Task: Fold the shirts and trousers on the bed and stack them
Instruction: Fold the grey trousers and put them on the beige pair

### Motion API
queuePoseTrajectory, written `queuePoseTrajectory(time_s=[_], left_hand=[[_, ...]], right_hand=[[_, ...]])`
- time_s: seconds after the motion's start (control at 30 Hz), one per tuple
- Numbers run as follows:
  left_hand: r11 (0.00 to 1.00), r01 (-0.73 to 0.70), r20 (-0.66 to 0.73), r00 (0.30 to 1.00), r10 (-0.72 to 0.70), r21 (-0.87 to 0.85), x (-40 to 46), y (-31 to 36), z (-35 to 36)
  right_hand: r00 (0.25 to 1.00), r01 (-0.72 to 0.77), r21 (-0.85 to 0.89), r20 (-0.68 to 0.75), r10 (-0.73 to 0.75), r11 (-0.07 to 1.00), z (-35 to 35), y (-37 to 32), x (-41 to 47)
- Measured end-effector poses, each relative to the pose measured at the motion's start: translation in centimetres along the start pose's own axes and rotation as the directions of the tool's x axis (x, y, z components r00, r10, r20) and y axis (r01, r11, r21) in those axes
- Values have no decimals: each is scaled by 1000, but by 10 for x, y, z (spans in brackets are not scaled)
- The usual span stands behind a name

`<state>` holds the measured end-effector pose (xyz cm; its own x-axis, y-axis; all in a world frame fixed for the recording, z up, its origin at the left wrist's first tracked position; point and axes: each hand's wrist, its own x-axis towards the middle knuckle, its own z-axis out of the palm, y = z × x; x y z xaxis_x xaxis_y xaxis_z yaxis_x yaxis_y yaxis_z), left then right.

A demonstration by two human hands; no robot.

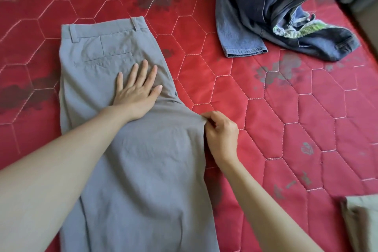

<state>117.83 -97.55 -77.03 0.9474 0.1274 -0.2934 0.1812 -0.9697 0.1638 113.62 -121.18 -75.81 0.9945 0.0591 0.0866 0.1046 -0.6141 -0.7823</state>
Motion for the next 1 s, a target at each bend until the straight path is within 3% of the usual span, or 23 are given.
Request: queuePoseTrajectory(time_s=[0.2, 0.3, 0.4, 0.5, 0.6, 0.7, 0.8, 0.9, 0.93, 1.0], left_hand=[[1000, -1, -80, 997, 1, 5, -2, 10, -3], [979, -180, -186, 963, 194, 92, 1, 12, -11], [893, -416, -184, 877, 445, 174, 14, 6, -23], [853, -503, -149, 841, 520, 135, 23, 2, -31], [886, -459, -195, 878, 438, -74, 24, -4, -27], [862, -421, -299, 892, 337, -283, 18, -8, -18], [852, -409, -324, 895, 306, -326, 14, -7, -12], [864, -393, -305, 904, 300, -315, 15, -5, -11], [871, -388, -292, 907, 304, -300, 15, -4, -11], [905, -360, -248, 920, 304, -225, 16, -2, -10]], right_hand=[[954, -240, 191, 229, 194, 952, -15, -5, 6], [932, -212, 87, 319, 174, 973, -15, -9, 7], [922, -243, 41, 320, 218, 969, -4, -16, 13], [937, -229, -47, 259, 234, 972, 3, -19, 14], [999, -14, -128, 48, 20, 992, 2, -27, 10], [940, 245, -244, -178, -292, 938, -2, -36, 5], [911, 296, -255, -215, -353, 920, -1, -34, 2], [975, 190, -237, -64, -211, 953, -4, -25, 4], [996, 89, -243, 45, -81, 966, -7, -22, 8], [959, -155, -255, 195, 208, 955, -14, -18, 19]])
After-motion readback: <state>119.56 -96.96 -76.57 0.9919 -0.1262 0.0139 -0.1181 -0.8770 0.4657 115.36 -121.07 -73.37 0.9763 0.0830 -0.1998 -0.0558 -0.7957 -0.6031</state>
